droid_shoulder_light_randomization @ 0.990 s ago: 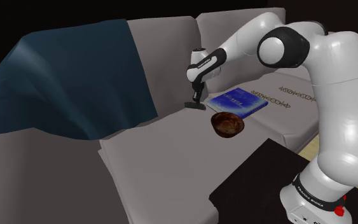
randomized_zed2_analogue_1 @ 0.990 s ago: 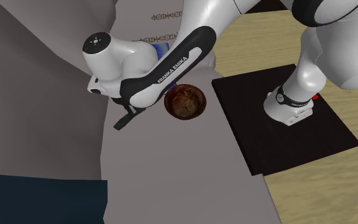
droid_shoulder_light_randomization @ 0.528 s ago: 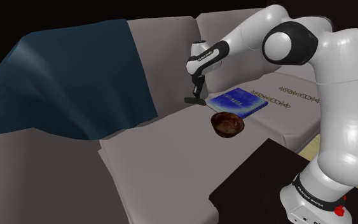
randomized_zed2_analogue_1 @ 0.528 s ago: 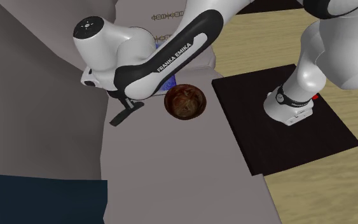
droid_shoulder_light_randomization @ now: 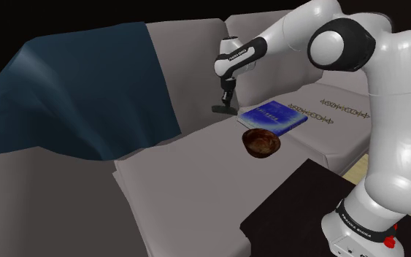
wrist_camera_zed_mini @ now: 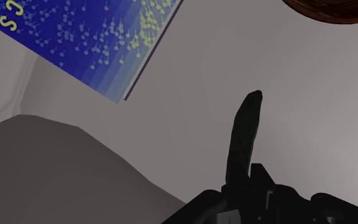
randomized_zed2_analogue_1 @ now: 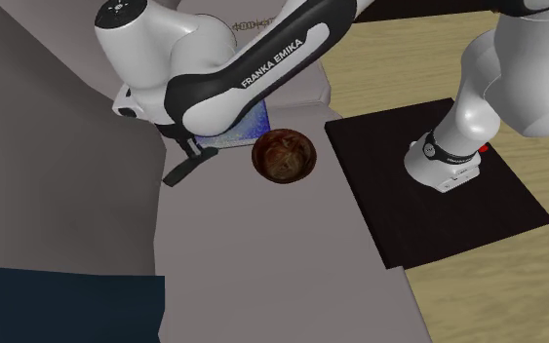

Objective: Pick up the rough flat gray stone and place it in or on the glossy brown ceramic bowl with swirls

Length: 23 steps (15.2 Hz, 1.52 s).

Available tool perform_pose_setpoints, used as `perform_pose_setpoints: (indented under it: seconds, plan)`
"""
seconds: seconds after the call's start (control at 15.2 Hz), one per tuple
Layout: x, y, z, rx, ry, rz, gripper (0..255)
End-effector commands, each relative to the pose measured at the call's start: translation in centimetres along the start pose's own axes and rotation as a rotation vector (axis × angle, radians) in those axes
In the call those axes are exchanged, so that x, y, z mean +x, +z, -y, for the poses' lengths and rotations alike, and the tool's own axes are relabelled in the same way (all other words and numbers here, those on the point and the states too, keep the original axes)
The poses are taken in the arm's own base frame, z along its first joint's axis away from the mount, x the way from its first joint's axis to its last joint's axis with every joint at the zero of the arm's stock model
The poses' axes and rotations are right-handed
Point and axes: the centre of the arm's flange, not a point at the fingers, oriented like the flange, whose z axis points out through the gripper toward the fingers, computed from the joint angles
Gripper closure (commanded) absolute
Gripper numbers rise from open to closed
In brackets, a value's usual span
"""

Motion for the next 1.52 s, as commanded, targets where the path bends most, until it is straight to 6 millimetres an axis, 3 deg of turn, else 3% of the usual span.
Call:
perform_pose_setpoints:
  seconds: [0.0,1.19,1.45]
  plan:
    - [-1.3,-0.3,0.5,0.0,0.0,0.0,255]
    - [-23.2,-0.9,9.3,0.0,0.0,0.0,255]
    - [-23.2,1.2,9.4,0.0,0.0,0.0,255]
